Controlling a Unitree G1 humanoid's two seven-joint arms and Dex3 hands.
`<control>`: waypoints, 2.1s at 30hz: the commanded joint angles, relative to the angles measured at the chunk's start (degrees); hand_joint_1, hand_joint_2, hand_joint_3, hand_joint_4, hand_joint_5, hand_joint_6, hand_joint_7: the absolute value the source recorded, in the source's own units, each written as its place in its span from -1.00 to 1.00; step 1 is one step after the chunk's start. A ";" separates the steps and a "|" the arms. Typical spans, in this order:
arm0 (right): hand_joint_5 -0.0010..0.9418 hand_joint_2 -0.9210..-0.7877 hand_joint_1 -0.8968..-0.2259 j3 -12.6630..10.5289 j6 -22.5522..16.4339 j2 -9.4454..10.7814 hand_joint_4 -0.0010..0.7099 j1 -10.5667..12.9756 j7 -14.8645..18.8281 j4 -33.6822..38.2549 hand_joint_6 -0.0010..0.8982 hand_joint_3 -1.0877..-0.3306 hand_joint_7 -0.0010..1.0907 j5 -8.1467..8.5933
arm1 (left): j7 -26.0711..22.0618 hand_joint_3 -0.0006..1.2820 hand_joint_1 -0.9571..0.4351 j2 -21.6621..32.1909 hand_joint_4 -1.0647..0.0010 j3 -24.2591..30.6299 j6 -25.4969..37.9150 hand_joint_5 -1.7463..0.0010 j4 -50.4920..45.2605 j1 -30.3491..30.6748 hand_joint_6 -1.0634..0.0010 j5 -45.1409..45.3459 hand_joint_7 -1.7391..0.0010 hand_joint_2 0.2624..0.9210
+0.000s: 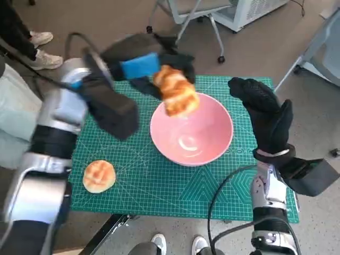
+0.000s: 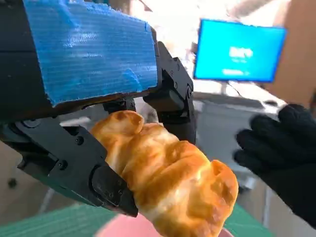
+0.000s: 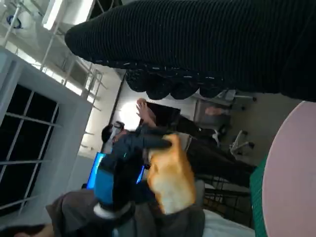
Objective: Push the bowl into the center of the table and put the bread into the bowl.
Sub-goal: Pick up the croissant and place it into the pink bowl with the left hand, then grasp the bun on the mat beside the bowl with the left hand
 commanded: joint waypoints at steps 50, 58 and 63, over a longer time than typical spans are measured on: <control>-1.00 -1.00 -0.27 0.51 -0.59 -0.14 -0.51 3.92 -3.40 -2.58 -0.87 -0.29 -0.12 -1.83 | -4.04 -1.00 0.08 -1.73 0.81 -4.36 10.51 1.00 0.34 4.31 0.47 4.48 1.00 0.70; -1.00 -1.00 -0.27 0.67 -0.40 0.13 -0.51 4.48 -2.89 -3.32 -0.87 -0.30 -0.12 -1.15 | -13.94 -1.00 0.11 6.60 0.82 1.33 18.47 0.99 -23.89 14.87 0.49 -2.26 1.00 0.67; -1.00 -1.00 -0.27 0.70 -0.13 0.20 -0.51 4.77 -2.58 -3.79 -0.87 -0.30 -0.12 -0.66 | -15.77 -1.00 0.10 12.11 0.79 6.13 18.99 0.99 -33.30 22.04 0.47 -5.76 0.99 0.63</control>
